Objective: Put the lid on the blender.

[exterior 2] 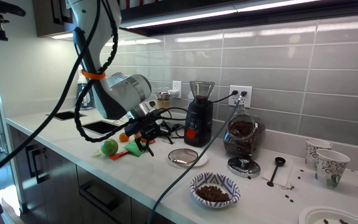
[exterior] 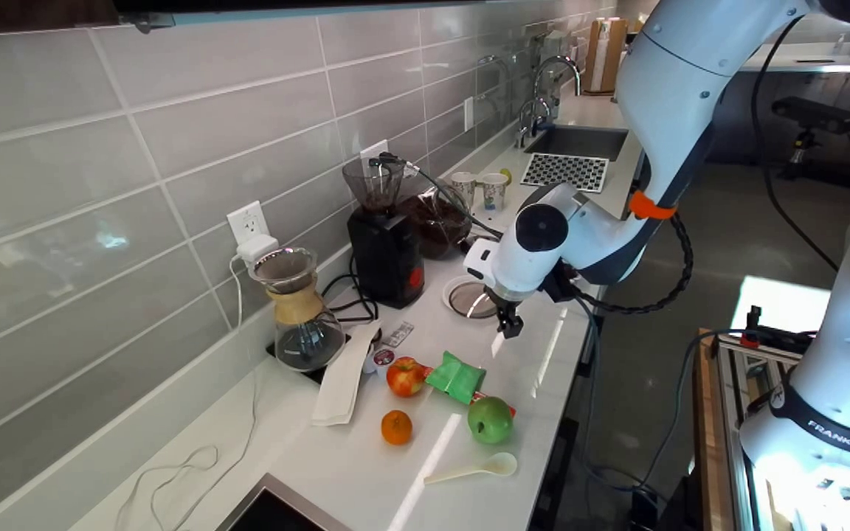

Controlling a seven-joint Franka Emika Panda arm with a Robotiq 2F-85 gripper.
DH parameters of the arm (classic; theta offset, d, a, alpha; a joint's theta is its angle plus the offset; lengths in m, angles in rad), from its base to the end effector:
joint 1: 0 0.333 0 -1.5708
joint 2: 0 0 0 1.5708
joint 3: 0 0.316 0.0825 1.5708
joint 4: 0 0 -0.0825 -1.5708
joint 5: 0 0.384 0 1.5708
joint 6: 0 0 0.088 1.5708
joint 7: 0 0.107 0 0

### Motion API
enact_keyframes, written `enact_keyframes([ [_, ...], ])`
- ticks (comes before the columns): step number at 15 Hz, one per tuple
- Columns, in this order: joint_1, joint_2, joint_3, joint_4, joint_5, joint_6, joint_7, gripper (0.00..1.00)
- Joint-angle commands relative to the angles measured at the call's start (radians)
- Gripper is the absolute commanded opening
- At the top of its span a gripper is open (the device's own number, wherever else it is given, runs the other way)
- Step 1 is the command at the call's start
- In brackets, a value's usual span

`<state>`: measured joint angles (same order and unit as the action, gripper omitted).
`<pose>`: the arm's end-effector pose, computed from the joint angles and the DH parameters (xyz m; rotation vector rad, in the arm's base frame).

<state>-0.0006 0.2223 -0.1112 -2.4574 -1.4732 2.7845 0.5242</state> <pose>0.4594 -0.0085 0.2003 2.4100 0.9636 0.2382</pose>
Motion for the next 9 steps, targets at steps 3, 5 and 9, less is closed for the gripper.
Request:
enact_keyframes([
  [3, -0.005, 0.011, -0.002, 0.006, -0.012, 0.009, 0.007, 1.0],
  [5, -0.003, 0.026, -0.002, 0.018, -0.029, 0.014, 0.036, 1.0],
  [9, 0.033, 0.02, 0.0, 0.03, -0.154, -0.081, 0.18, 1.0],
])
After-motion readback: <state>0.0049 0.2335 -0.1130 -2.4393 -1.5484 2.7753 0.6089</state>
